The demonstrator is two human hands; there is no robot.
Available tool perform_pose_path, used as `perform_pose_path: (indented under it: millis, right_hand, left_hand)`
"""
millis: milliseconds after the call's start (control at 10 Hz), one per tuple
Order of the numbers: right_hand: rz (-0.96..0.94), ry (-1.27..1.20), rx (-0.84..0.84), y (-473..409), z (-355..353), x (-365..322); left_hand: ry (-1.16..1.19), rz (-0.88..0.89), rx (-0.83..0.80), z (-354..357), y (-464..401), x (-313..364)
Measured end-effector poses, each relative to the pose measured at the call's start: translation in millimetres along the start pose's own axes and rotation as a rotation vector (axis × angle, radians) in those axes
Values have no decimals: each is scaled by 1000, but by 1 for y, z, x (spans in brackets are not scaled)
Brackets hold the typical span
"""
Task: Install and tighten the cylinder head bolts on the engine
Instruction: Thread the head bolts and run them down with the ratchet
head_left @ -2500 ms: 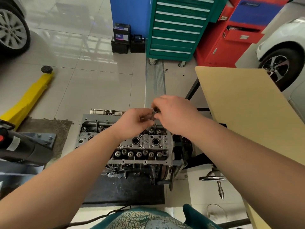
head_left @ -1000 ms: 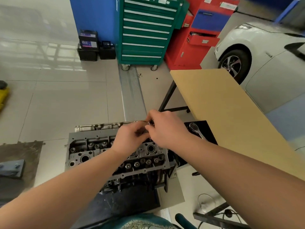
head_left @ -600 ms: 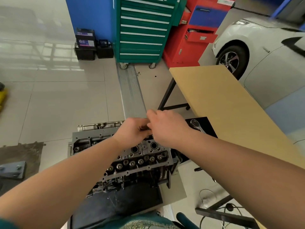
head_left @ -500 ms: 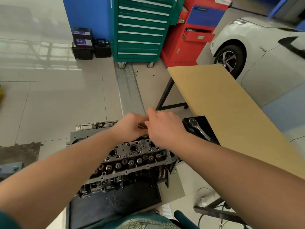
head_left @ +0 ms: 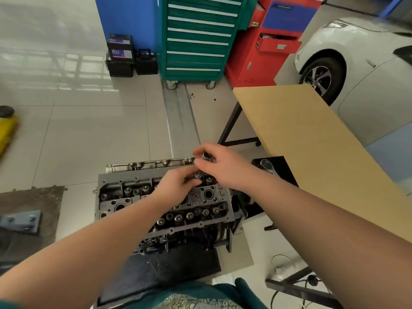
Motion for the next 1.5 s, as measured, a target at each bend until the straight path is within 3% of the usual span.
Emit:
perform_pose_path:
  millis: [100, 200, 300, 400, 500, 600, 700, 800, 900, 1000, 1100, 1200, 1300, 1500]
  right_hand:
    - [15, -569, -21, -8, 9, 6]
    - [55, -986, -17, -21, 21, 12]
    - [79, -1011, -53, -35, 35, 12]
    - [7, -909, -153, -42, 42, 4]
    - [-102, -825, -250, -41, 43, -3]
    - [-160, -785, -284, -36, 40, -5]
    - [-155, -748, -174, -33, 32, -5]
    - [-27, -742, 116, -32, 25, 12]
    - [19, -757, 217, -34, 29, 15]
    - [6, -799, 192, -36, 31, 6]
    - [27, -897, 241, -33, 17, 11]
    - [-33, -999, 175, -33, -4, 9]
    - [-172, -1045, 110, -36, -31, -7]
    - [-288, -1118, -81, -23, -18, -47]
  left_hand:
    - [3, -25, 89, 1, 5, -1]
    - [-37, -55, 186, 6, 12, 3]
    - [23, -141, 278, 16, 19, 11]
    - [333, -206, 404, 31, 21, 23]
    - [592, -335, 634, 38, 20, 18]
    - [639, -389, 788, 42, 19, 14]
    - [274, -461, 748, 32, 7, 10]
    - [-71, -539, 517, 31, -6, 13]
    - [35, -477, 486, 22, -4, 7]
    - [154, -424, 476, 15, 6, 6]
    - [185, -369, 331, 19, 12, 11]
    - [106, -350, 428, -1, 52, 1]
    - [73, -438, 559, -19, 103, -21]
    - [-407, -477, 544, -43, 142, -37]
Point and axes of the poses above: each hand's wrist, its own y-axis away from the middle knuckle, its own z-axis out of the palm, x = y × z, the point moved 10 cm from there along -y, towards the middle knuckle, and after that the axes turned 2 degrees about -x, right-handed, at the moved point
